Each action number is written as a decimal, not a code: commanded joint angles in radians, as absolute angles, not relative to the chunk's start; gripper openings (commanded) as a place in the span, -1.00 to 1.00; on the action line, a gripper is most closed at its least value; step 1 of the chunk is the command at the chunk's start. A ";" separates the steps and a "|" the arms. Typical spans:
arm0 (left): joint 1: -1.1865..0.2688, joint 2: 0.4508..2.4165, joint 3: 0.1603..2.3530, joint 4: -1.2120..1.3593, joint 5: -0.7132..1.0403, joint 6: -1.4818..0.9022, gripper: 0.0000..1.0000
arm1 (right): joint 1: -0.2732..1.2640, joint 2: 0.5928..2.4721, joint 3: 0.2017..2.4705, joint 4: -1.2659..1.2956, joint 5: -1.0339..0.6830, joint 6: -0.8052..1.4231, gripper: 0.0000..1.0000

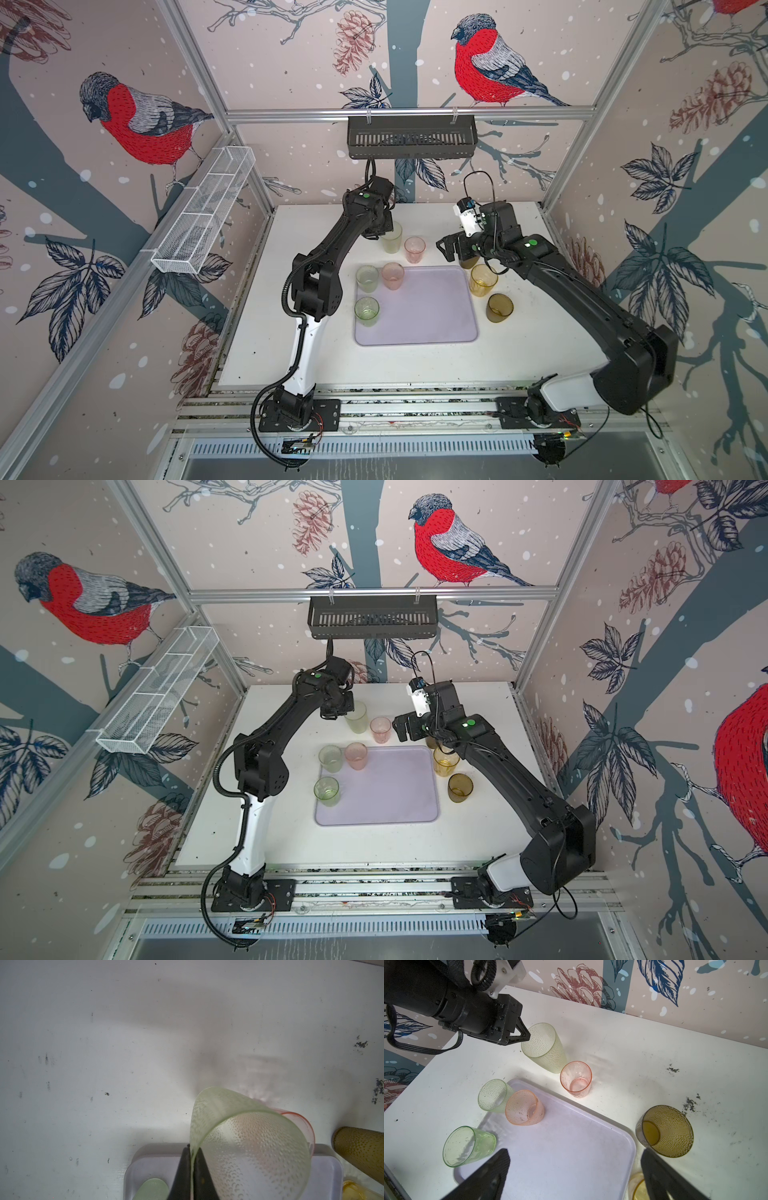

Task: Place the glasses into the tray
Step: 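Close the left gripper on the rim of the tall pale green cup, then lift the tall pale green cup with the left gripper toward the tray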

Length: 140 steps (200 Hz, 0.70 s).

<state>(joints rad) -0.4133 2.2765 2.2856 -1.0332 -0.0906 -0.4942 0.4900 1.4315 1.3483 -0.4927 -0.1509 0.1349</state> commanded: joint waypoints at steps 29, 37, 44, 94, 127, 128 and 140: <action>-0.413 2.227 2.292 -1.070 -0.126 -0.512 -1.00 | 0.487 1.414 1.339 -0.463 -0.150 0.146 0.99; -0.414 2.218 2.293 -1.075 -0.129 -0.511 -1.00 | 0.488 1.411 1.337 -0.461 -0.151 0.145 0.99; -0.415 2.209 2.292 -1.080 -0.133 -0.512 -1.00 | 0.488 1.409 1.335 -0.460 -0.153 0.146 0.99; -0.432 2.154 2.292 -1.118 -0.153 -0.518 -1.00 | 0.487 1.399 1.323 -0.451 -0.164 0.152 0.99; -0.442 2.112 2.292 -1.139 -0.169 -0.523 -1.00 | 0.485 1.393 1.315 -0.442 -0.175 0.158 0.99; -0.442 2.111 2.292 -1.139 -0.169 -0.524 -1.00 | 0.486 1.393 1.315 -0.442 -0.175 0.158 0.99; -0.445 2.095 2.292 -1.145 -0.172 -0.524 -1.00 | 0.486 1.392 1.313 -0.441 -0.178 0.159 0.99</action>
